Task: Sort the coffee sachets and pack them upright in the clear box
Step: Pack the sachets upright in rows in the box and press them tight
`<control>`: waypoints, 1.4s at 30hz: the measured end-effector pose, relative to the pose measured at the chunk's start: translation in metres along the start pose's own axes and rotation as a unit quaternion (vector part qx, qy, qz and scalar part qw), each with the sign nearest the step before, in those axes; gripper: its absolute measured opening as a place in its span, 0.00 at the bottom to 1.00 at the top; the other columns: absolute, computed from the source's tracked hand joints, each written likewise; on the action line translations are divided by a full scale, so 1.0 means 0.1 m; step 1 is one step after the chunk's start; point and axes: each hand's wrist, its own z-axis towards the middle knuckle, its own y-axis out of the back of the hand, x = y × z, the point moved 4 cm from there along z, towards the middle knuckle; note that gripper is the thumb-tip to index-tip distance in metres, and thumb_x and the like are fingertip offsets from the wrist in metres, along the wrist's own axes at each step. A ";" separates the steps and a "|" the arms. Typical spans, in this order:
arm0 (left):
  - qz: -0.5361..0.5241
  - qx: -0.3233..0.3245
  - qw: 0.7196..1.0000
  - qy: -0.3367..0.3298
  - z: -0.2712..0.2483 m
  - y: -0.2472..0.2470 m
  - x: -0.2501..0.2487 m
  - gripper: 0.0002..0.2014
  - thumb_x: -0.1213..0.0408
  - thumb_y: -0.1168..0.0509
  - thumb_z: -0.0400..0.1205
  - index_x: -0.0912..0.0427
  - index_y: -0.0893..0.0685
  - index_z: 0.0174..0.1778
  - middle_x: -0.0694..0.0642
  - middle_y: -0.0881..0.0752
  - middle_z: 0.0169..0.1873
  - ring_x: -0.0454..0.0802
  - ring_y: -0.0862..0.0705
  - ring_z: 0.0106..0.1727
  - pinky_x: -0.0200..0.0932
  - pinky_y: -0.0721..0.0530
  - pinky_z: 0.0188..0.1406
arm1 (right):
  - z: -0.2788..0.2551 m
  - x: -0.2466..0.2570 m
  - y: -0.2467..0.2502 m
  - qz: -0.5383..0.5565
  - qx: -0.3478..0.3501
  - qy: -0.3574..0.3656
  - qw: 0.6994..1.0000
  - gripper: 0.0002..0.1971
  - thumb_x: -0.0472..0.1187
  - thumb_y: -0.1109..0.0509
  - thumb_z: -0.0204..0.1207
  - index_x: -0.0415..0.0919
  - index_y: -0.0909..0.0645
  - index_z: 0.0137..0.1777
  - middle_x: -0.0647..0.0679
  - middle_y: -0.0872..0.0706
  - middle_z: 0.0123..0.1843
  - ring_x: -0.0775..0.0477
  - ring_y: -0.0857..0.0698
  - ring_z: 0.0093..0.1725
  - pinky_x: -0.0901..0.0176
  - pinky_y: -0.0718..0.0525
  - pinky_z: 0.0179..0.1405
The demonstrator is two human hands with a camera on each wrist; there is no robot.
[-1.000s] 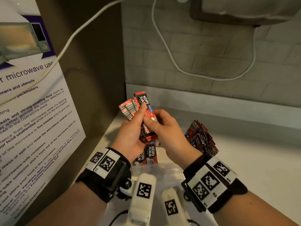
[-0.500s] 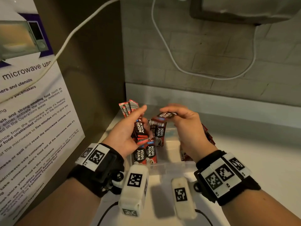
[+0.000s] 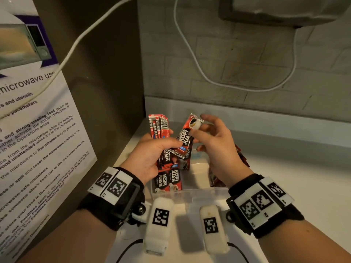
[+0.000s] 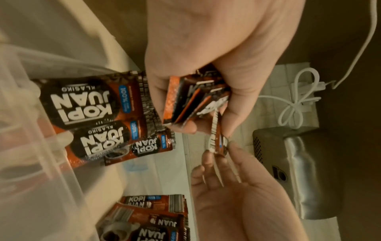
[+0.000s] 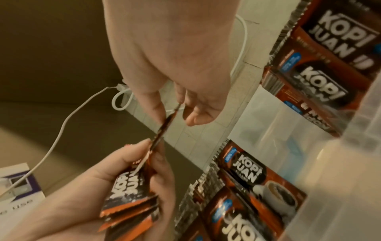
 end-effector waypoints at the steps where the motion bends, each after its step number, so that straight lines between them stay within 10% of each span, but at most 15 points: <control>1: 0.016 0.004 1.000 -0.002 -0.01 0.00 0.00 0.16 0.82 0.28 0.70 0.57 0.18 0.46 0.58 0.12 0.34 0.53 0.12 0.32 0.42 0.17 0.25 | 0.01 0.02 0.01 -0.042 0.002 0.025 0.999 0.28 0.29 0.26 0.72 0.47 0.27 0.70 0.48 0.18 0.57 0.51 0.15 0.47 0.67 0.18 0.34; 5: 0.072 0.008 0.997 -0.013 -0.01 0.03 -0.05 0.16 0.82 0.28 0.70 0.58 0.17 0.46 0.56 0.12 0.34 0.52 0.11 0.34 0.45 0.15 0.33 | 0.03 0.14 -0.03 -0.342 0.113 0.144 0.922 0.31 0.35 0.23 0.69 0.61 0.24 0.68 0.56 0.32 0.75 0.46 0.32 0.74 0.54 0.29 0.71; 8: 0.075 0.010 0.997 -0.014 -0.01 0.03 -0.08 0.15 0.82 0.29 0.71 0.59 0.18 0.46 0.56 0.12 0.33 0.51 0.11 0.32 0.44 0.13 0.32 | 0.03 0.14 -0.09 -0.531 0.193 0.156 0.811 0.17 0.42 0.27 0.74 0.59 0.17 0.61 0.59 0.19 0.59 0.48 0.24 0.65 0.43 0.27 0.67; 12: -0.013 -0.010 1.000 0.026 -0.01 0.06 -0.09 0.06 0.65 0.27 0.77 0.56 0.18 0.43 0.53 0.13 0.32 0.48 0.12 0.30 0.45 0.13 0.28 | 0.09 0.13 0.01 -0.410 0.149 0.084 0.896 0.09 0.31 0.25 0.72 0.48 0.15 0.40 0.57 0.15 0.33 0.55 0.16 0.34 0.58 0.19 0.41; 15: -0.064 -0.052 0.996 0.042 0.02 0.20 -0.17 0.12 0.53 0.27 0.76 0.52 0.18 0.51 0.50 0.12 0.40 0.48 0.10 0.44 0.67 0.14 0.38 | 0.11 0.02 0.13 -0.313 0.045 0.030 0.948 0.07 0.28 0.26 0.72 0.40 0.18 0.39 0.48 0.12 0.35 0.50 0.13 0.35 0.56 0.16 0.36; 17: -0.099 -0.066 0.992 0.039 0.02 0.26 -0.23 0.16 0.52 0.28 0.76 0.52 0.20 0.56 0.51 0.13 0.44 0.51 0.10 0.48 0.65 0.14 0.34 | 0.08 -0.14 0.15 -0.281 0.012 -0.027 0.959 0.05 0.29 0.28 0.74 0.38 0.17 0.41 0.43 0.10 0.41 0.44 0.10 0.42 0.50 0.12 0.40; 24: -0.140 -0.062 0.985 0.074 -0.05 0.27 -0.24 0.18 0.54 0.23 0.60 0.57 0.19 0.39 0.51 0.15 0.33 0.47 0.15 0.33 0.34 0.24 0.18 | 0.08 -0.62 0.16 -0.287 -0.034 -0.151 0.945 0.11 0.29 0.29 0.74 0.42 0.18 0.33 0.42 0.11 0.39 0.40 0.10 0.41 0.38 0.10 0.42; 29: -0.130 -0.064 0.986 0.082 -0.07 0.28 -0.20 0.04 0.69 0.30 0.76 0.57 0.18 0.39 0.53 0.16 0.35 0.49 0.18 0.37 0.35 0.24 0.21 | 0.19 -0.73 0.11 -0.315 -0.021 -0.176 0.932 0.09 0.29 0.30 0.76 0.40 0.18 0.36 0.39 0.11 0.41 0.40 0.10 0.41 0.44 0.09 0.40; 42: -0.130 -0.015 0.989 0.067 -0.12 0.15 -0.05 0.18 0.79 0.39 0.78 0.54 0.18 0.58 0.56 0.13 0.44 0.51 0.15 0.38 0.41 0.20 0.23 | 0.18 -0.81 0.04 -0.310 -0.032 -0.120 0.943 0.14 0.24 0.30 0.71 0.43 0.25 0.33 0.42 0.13 0.39 0.39 0.12 0.42 0.39 0.12 0.47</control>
